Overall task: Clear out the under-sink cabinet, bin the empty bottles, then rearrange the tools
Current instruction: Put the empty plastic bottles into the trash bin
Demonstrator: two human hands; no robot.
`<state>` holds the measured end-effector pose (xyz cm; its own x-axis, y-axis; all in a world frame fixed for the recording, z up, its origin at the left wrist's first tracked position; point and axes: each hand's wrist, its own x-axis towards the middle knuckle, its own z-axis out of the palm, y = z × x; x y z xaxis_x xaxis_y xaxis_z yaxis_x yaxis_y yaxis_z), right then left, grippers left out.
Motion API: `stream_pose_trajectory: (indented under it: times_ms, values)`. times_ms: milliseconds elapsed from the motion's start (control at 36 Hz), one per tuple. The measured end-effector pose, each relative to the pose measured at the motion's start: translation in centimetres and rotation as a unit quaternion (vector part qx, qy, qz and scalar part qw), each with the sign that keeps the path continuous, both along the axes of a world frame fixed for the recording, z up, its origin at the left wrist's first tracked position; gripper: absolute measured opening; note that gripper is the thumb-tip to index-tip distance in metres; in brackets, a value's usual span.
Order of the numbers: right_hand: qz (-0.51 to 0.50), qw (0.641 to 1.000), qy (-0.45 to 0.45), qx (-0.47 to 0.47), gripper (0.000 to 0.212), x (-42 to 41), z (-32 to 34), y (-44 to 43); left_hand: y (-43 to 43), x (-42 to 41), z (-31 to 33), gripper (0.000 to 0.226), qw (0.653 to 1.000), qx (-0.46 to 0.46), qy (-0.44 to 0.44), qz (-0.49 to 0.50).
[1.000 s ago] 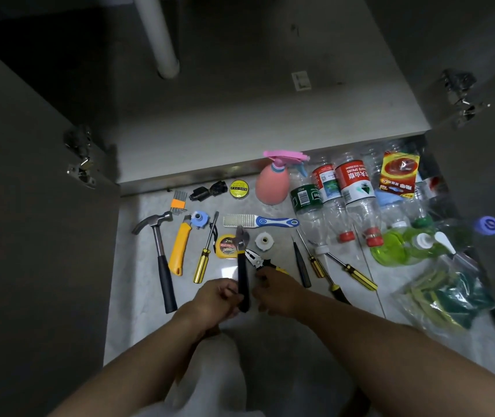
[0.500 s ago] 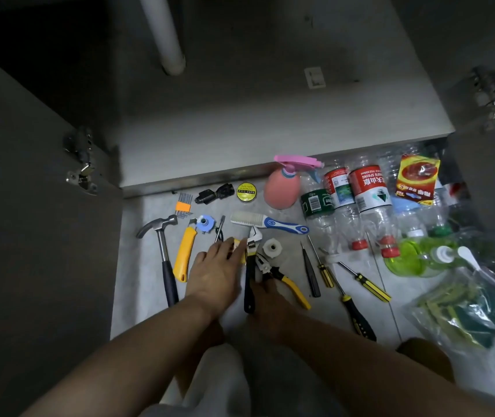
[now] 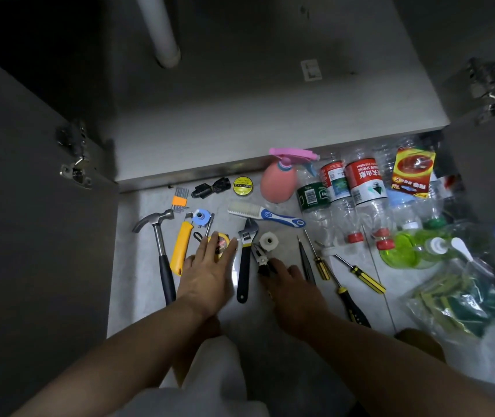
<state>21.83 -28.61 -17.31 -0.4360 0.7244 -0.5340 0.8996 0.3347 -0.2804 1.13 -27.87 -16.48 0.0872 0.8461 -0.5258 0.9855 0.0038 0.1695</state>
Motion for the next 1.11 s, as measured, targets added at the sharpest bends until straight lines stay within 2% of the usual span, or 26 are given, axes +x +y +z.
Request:
stream_pose_trajectory:
  times_ms: [111,194,389,472,583,722,861,1000,1111]
  values:
    - [-0.076,0.997,0.017,-0.011,0.085,-0.1,-0.5,-1.0,0.1,-0.3,0.5,0.087,1.000,-0.027,-0.012,-0.010]
    - [-0.089,0.995,0.023,-0.029,0.080,-0.2,0.0,-1.1,1.6,-0.7,2.0,0.069,0.998,-0.058,-0.033,-0.020]
    - [-0.010,0.985,-0.015,-0.174,0.048,0.4,5.6,4.9,8.5,-0.2,9.3,0.039,0.969,-0.213,-0.058,-0.110]
    - [0.001,0.985,-0.033,-0.172,0.046,2.1,9.6,8.5,11.3,1.2,13.6,0.042,0.969,-0.198,-0.032,-0.147]
    - [-0.023,0.989,-0.062,-0.130,0.050,6.0,15.0,12.8,14.4,3.9,18.0,0.046,0.974,-0.127,-0.006,-0.189]
    - [-0.102,0.990,-0.075,-0.059,0.048,11.6,19.6,15.8,16.0,8.3,21.0,0.045,0.979,-0.094,-0.017,-0.179]
    - [-0.271,0.962,-0.016,-0.026,0.041,14.6,18.6,15.1,14.7,12.3,20.6,0.038,0.976,-0.077,-0.086,-0.186]
    - [-0.365,0.928,0.003,-0.067,0.055,14.1,14.3,14.1,13.9,14.1,16.6,0.032,0.970,-0.108,-0.170,-0.136]
    - [-0.414,0.909,-0.013,-0.037,0.069,12.8,11.3,14.6,14.6,14.1,13.3,0.031,0.972,-0.144,-0.137,-0.123]
